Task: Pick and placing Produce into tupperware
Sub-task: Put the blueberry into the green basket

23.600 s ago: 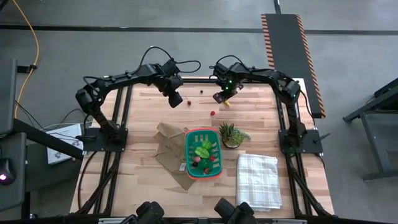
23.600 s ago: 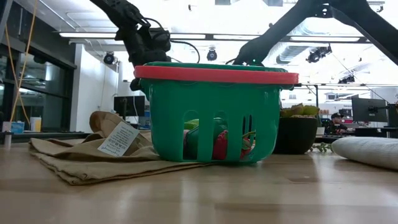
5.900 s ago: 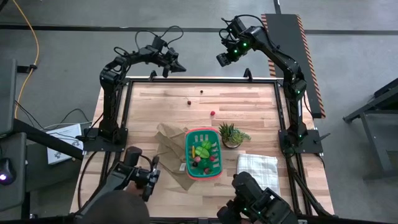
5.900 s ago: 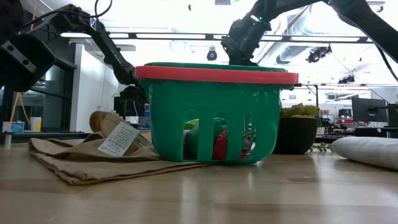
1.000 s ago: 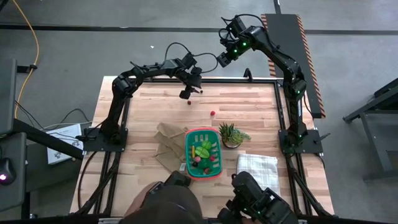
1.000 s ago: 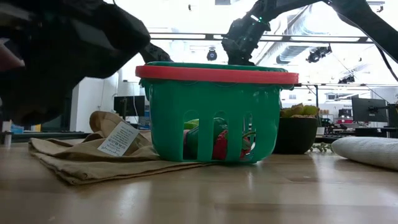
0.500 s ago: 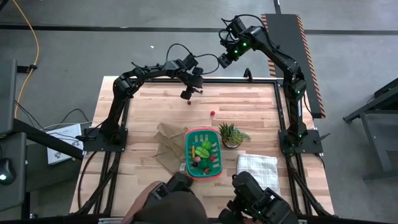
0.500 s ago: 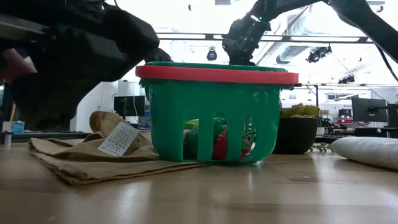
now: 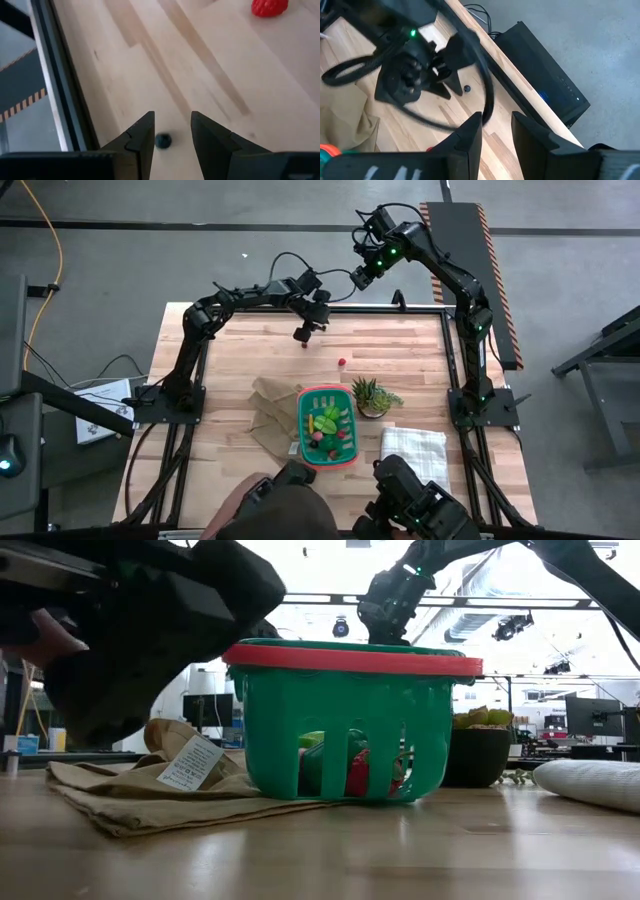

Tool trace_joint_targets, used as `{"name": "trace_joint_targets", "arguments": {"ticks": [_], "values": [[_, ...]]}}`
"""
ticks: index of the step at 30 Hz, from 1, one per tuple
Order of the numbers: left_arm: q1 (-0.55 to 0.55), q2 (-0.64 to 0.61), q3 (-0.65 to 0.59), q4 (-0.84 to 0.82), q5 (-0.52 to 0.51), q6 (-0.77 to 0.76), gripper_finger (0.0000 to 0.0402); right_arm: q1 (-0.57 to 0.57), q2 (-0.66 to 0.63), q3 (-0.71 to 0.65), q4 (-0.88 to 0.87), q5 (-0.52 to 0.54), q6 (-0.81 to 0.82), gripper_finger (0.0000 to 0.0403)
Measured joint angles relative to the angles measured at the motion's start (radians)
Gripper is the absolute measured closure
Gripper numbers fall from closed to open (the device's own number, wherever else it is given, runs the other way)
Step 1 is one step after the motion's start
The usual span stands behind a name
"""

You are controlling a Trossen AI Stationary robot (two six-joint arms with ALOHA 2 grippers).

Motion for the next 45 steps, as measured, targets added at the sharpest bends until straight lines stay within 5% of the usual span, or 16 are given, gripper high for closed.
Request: {"name": "trace_joint_targets", "arguments": {"ticks": [45], "values": [[-0.016,0.052,0.005,0.038,-0.120,-0.031,0.0284,-0.004,0.000,0.000,-0.004,0.000,-0.019,0.0307]]}}
